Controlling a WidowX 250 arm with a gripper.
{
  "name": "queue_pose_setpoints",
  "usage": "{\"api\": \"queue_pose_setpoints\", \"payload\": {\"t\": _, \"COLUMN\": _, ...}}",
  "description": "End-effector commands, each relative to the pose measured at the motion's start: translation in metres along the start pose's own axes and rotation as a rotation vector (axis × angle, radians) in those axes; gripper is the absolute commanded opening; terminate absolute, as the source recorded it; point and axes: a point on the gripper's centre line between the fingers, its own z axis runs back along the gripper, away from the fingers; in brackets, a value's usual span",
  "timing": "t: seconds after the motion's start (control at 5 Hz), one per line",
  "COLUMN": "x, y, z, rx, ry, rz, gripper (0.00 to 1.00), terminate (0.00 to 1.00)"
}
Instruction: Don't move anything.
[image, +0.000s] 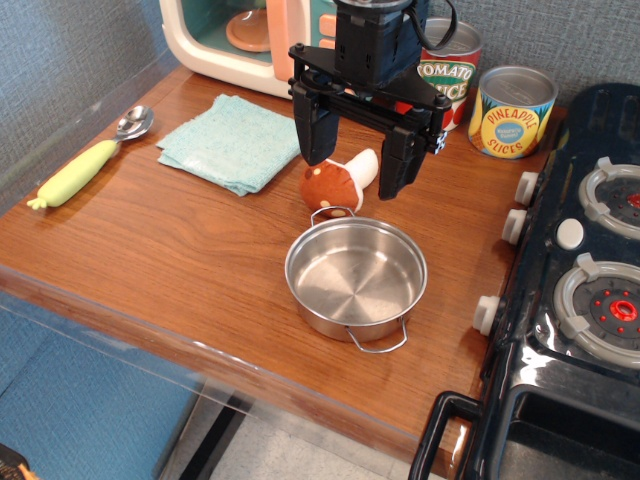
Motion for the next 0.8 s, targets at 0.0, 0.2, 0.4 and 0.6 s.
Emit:
{"api": "queue_pose_setpoints", "payload": {"t": 0.0, "x": 0.000, "y": 0.000, "z": 0.000, "rx": 0.000, "ry": 0.000, "rz": 0.000, "gripper": 1.00, "terminate": 0.00}}
{"api": "queue_pose_setpoints", "payload": {"t": 0.2, "x": 0.012, "y": 0.048, "z": 0.002, "rx": 0.019, "ry": -0.017, "rz": 0.119, "gripper": 1.00, "terminate": 0.00}}
{"api": "queue_pose_setpoints", "payload": {"t": 0.4, "x": 0.014, "y": 0.095, "z": 0.004, "rx": 0.027, "ry": -0.027, "rz": 0.230, "gripper": 1.00, "terminate": 0.00}}
{"api": "queue_pose_setpoints", "payload": {"t": 0.6, "x": 0.018, "y": 0.142, "z": 0.003, "rx": 0.051, "ry": -0.038, "rz": 0.307, "gripper": 1.00, "terminate": 0.00}}
